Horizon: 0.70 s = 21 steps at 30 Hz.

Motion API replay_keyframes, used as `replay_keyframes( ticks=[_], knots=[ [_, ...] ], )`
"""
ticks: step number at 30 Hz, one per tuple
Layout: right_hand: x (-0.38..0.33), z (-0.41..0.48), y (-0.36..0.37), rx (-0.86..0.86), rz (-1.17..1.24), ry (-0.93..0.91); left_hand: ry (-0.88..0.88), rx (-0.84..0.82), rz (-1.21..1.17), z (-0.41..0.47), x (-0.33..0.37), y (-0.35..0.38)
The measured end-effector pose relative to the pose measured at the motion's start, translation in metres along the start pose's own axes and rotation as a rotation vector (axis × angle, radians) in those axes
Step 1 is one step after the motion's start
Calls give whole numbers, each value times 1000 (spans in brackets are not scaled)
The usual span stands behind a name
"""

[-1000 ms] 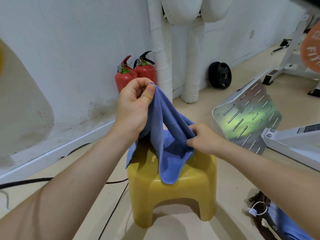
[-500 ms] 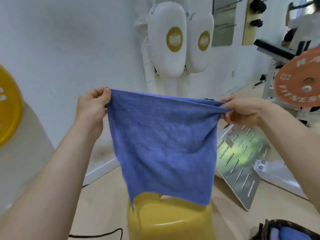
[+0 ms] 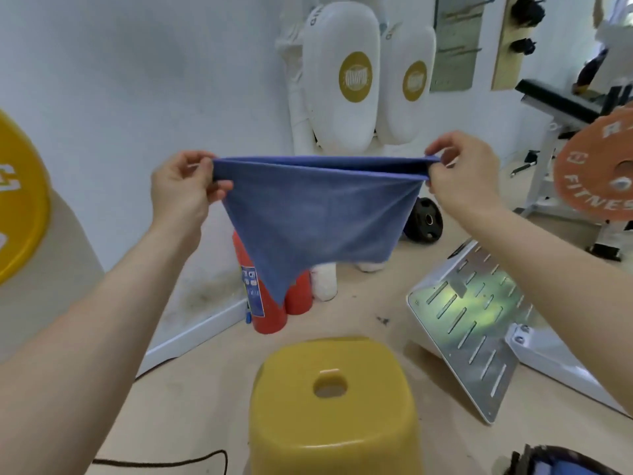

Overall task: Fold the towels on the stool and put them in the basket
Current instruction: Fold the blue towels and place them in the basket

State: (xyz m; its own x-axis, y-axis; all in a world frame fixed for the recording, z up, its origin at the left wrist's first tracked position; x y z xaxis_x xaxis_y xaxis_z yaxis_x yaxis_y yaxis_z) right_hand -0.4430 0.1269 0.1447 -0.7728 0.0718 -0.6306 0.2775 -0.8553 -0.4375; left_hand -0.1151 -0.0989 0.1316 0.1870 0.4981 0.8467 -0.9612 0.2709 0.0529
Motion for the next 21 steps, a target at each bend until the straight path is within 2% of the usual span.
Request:
replay_keyframes(
  ticks=[2,4,8,12,16,21],
  knots=[
    [5,-23,-1,-55,-5,-47,24,-74,-31,-21,2,-3],
    [31,-60,13,-174,-15,-22,-13,-160,37,-54,-23,-10],
    [106,-167,67,-480,-106,122,-262,-328,154,-142,-120,-22],
    [167,-266,110,-717,-62,244,-519,-473,224,-230,-200,-36],
    [192,-305,120,-786,-53,276,-675,-446,253,-274,-236,-46],
    [199,-313,122,-780,128,422,-754,-338,256,-284,-254,-54]
  ],
)
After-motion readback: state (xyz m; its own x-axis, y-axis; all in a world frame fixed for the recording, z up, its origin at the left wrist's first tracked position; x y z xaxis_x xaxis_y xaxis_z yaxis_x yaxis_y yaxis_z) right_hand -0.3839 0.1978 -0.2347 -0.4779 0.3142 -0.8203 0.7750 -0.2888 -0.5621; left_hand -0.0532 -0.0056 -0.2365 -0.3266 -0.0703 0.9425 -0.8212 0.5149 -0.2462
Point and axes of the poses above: each hand's wrist, its own z-axis towards the middle knuckle, its own y-axis out of the palm, x = y × z, the point moved 10 cm from there along z, towards the middle knuckle, and after that the axes turned 8 degrees about -x, right-handed, at the moved point
